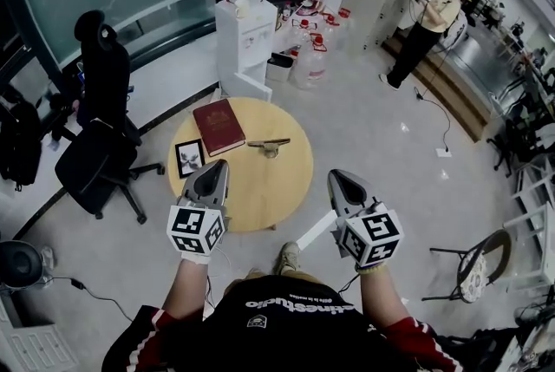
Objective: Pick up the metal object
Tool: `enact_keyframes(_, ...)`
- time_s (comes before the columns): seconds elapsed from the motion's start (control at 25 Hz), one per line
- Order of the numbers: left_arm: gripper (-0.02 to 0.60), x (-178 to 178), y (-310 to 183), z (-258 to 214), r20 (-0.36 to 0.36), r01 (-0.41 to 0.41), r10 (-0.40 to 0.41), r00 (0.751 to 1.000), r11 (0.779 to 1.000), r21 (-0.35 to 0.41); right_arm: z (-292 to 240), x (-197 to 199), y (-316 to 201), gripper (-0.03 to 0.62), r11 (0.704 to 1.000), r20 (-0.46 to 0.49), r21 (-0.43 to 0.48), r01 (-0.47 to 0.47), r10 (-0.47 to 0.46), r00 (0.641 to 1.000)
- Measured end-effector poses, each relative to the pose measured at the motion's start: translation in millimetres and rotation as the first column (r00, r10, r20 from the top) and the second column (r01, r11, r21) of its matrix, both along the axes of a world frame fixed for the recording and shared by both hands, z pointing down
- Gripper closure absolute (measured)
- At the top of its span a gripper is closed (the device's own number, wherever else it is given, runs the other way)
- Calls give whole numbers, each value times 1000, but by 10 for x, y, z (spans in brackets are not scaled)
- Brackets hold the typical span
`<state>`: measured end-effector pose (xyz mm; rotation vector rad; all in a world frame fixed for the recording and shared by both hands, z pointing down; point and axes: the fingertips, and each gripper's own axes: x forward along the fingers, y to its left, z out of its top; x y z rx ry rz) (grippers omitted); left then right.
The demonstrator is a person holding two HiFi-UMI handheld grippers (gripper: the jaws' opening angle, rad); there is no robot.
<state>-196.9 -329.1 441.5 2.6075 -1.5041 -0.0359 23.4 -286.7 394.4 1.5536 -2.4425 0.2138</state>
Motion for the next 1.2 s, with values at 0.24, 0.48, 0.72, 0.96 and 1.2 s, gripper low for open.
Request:
enact_keyframes(0.24, 558, 36, -39, -30, -4, -3, 3, 1000, 1000, 24, 32, -55, -88, 566, 999, 18, 16, 33, -33, 999)
enact_keyframes(0.48, 558, 115, -105, -148, 10, -26, 25, 1000, 999, 45, -14, -107, -234, 566, 998, 37, 32, 59, -61, 997)
enact_keyframes(0.72, 457, 285, -154, -286, 19, -79, 78, 997, 993, 93, -12, -177, -285, 566, 995, 33, 30, 96, -97, 995)
enact_keyframes(0.96, 456, 420, -325, -267, 57, -103, 98, 994, 989, 103, -16, -73, -379, 566, 996, 32, 30, 85, -86, 996)
enact_keyframes(1.2, 456, 718, -542, 147, 152, -167, 159, 975, 985, 40, 114, 22, -442, 565, 997, 34, 2, 76, -76, 997)
